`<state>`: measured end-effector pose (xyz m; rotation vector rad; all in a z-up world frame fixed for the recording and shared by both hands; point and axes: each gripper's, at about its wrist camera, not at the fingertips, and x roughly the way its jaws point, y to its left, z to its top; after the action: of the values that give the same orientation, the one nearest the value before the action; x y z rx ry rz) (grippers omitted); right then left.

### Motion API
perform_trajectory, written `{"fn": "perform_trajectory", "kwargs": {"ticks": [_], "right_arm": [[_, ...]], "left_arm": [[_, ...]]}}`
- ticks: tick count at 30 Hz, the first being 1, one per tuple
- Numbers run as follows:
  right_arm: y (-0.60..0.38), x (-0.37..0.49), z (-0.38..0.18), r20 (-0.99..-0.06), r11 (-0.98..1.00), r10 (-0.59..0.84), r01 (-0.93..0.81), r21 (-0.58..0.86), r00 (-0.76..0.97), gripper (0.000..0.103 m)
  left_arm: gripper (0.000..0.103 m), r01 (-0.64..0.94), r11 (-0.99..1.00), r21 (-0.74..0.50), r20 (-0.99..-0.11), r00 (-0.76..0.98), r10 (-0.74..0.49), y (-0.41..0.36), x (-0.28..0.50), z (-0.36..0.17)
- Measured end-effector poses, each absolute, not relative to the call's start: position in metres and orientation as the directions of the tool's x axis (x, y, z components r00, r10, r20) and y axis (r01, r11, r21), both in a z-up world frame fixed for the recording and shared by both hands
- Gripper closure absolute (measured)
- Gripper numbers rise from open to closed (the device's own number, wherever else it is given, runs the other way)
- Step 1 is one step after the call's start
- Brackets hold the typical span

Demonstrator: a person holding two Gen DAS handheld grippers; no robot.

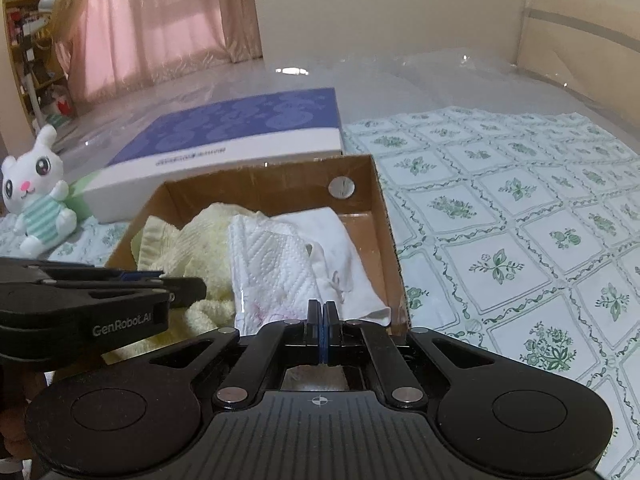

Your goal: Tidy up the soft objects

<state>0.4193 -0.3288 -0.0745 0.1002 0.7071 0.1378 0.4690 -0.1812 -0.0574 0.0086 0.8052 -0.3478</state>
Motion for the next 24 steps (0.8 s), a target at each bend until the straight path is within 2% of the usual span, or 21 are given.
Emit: {"fn": "perform_trajectory", "kwargs": {"ticks": [11,24], "right_arm": [[-0.339,0.378,-0.043,-0.547,0.966,0.23,-0.12,0.23,0.805,0.098],[-0.347,0.322,-0.027,-0.517,0.95,0.258,-0.119,0.287,0.816,0.061]], "left_arm": [[0.081,0.341,0.927,-0.158,-0.655,0.666,-0.356,-0.162,0.418,-0.025],[0.078,0.323,0.928,-0.185,-0.643,0.675,-0.363,-0.142,0.358,-0.007]]}}
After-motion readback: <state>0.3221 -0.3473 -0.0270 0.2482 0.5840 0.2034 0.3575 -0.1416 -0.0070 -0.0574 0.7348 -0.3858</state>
